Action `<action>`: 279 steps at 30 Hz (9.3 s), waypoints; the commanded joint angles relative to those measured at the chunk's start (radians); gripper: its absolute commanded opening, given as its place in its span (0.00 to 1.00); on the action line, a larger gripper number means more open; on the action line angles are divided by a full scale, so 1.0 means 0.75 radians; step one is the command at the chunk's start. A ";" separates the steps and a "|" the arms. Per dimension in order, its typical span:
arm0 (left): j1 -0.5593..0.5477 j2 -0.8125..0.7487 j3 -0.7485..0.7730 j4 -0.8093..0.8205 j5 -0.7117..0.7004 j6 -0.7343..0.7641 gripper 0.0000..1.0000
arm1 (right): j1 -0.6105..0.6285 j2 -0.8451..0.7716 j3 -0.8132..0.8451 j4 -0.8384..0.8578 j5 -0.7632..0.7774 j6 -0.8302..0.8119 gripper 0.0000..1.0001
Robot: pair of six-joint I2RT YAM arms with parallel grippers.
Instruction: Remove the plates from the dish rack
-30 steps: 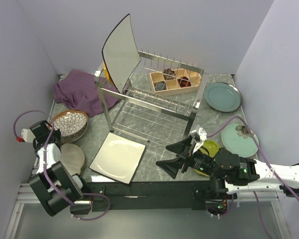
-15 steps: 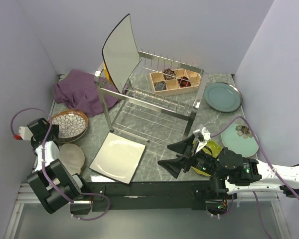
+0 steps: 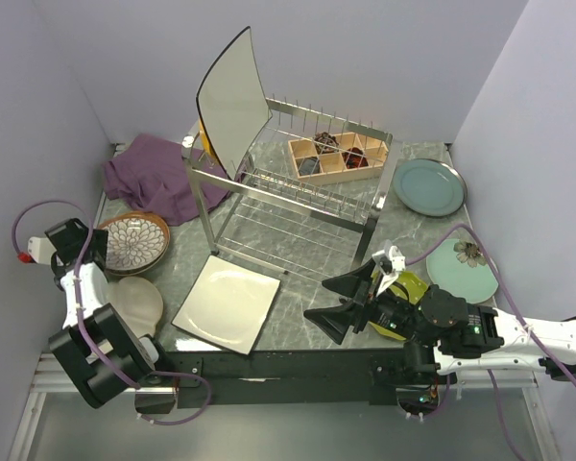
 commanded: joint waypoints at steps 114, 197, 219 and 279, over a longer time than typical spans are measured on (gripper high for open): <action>-1.620 -0.011 1.036 0.313 -0.140 1.219 0.55 | 0.008 0.163 0.031 0.043 0.064 -0.052 1.00; -1.712 0.048 1.179 0.424 -0.286 1.166 0.01 | 0.008 0.153 0.029 0.035 0.093 -0.052 1.00; -1.723 0.020 1.234 0.471 -0.239 1.145 0.01 | 0.008 0.173 0.044 0.031 0.097 -0.056 1.00; -1.735 -0.054 1.240 0.665 -0.392 1.133 0.01 | 0.008 0.157 0.035 0.031 0.101 -0.054 1.00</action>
